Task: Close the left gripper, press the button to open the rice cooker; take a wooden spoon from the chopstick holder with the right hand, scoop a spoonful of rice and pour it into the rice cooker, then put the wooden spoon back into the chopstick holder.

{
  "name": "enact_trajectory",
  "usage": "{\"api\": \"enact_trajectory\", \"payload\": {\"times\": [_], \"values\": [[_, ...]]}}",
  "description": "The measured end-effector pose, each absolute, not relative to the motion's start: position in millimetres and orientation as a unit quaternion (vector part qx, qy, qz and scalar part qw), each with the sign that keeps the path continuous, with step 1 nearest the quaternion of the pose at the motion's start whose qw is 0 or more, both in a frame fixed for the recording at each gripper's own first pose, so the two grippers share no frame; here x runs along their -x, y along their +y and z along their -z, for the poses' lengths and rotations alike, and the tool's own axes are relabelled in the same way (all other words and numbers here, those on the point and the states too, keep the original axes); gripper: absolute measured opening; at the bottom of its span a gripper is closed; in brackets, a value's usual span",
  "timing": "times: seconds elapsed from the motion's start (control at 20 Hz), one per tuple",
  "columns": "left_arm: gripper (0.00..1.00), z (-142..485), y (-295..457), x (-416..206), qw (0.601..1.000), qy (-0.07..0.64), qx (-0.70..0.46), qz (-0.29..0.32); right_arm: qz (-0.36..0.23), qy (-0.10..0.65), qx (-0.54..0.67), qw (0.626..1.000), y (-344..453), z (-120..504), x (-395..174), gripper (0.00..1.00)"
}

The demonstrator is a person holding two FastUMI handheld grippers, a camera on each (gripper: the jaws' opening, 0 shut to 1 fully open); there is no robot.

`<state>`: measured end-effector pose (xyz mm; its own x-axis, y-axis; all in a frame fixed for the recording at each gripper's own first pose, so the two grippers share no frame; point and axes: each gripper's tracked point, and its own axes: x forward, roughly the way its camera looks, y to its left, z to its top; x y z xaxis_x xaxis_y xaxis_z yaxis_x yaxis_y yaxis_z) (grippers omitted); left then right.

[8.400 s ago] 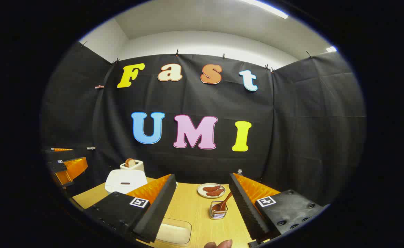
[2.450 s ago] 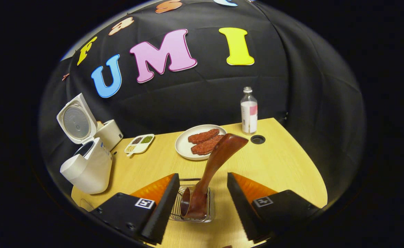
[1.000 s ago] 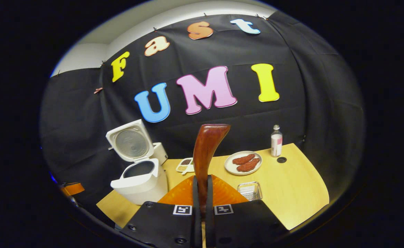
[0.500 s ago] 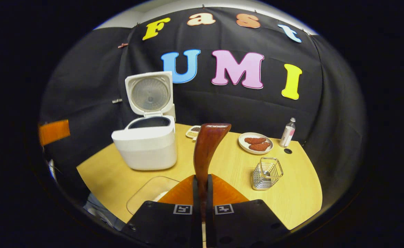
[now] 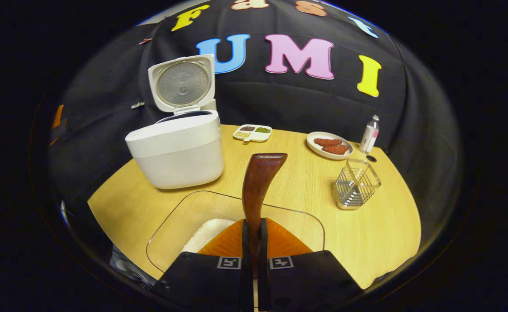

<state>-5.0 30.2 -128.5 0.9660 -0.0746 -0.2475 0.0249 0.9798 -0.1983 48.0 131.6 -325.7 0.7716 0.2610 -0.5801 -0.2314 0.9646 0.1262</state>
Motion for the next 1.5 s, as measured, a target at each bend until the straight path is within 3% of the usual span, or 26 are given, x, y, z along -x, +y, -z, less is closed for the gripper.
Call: {"api": "enact_trajectory", "payload": {"times": [0.6, 1.2, 1.5], "values": [[0.95, 131, 36, 6, 0.985, 0.126, 0.111, 0.024, -0.066, 0.337, -0.341, 0.875, 118, 320, -44, 0.08], [0.95, 129, 31, 10, 0.986, 0.123, 0.112, 0.026, -0.082, 0.271, -0.465, 0.839, 85, 226, -43, 0.09], [0.95, 132, 28, 10, 0.984, 0.126, 0.119, 0.029, -0.097, 0.235, -0.486, 0.836, 103, 156, -71, 0.09]]}}
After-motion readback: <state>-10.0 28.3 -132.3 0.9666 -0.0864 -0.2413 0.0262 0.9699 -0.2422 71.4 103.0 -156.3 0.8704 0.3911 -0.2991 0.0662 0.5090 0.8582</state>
